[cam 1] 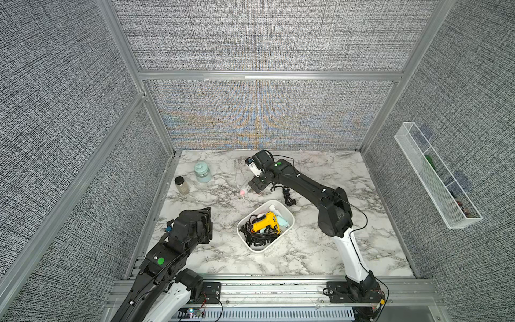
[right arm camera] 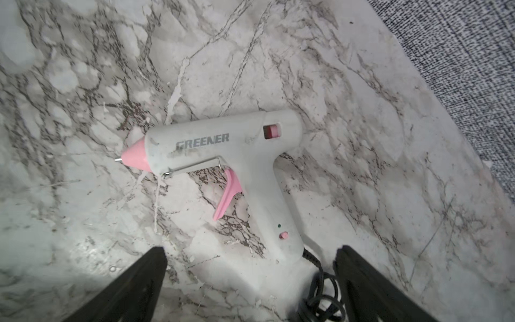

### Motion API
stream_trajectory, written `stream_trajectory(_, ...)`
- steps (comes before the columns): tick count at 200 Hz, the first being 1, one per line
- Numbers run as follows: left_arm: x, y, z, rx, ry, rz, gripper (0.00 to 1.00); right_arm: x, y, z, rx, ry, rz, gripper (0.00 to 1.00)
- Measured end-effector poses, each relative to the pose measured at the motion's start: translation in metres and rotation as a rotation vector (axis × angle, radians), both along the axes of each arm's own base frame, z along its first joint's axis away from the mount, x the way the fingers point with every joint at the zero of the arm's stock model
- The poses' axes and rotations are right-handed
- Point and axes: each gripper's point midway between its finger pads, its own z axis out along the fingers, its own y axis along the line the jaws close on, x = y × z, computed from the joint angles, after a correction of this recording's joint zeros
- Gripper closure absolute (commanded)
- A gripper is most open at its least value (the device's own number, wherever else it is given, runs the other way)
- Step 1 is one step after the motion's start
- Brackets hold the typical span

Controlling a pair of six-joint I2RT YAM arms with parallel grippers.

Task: Put the hot melt glue gun into the storage box
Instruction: Pick up the hot melt adhesive gun from the center of the board.

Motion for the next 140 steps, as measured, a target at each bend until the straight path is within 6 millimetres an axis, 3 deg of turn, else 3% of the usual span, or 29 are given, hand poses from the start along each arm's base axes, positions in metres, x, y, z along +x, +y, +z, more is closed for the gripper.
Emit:
stream_trajectory(59, -0.002, -0.007, -0.021, 0.02, 0.066, -0.049, 0.31, 0.017, -0.013, -0.038, -0.083, 0.016, 0.104, 0.02)
stream_trajectory(119, 0.002, -0.016, -0.029, 0.007, 0.083, -0.085, 0.34, 0.031, -0.036, -0.072, -0.099, 0.082, 0.137, 0.13)
stream_trajectory(140, 0.003, -0.017, -0.031, 0.007, 0.093, -0.089, 0.35, 0.032, -0.035, -0.082, -0.086, 0.104, 0.143, 0.16)
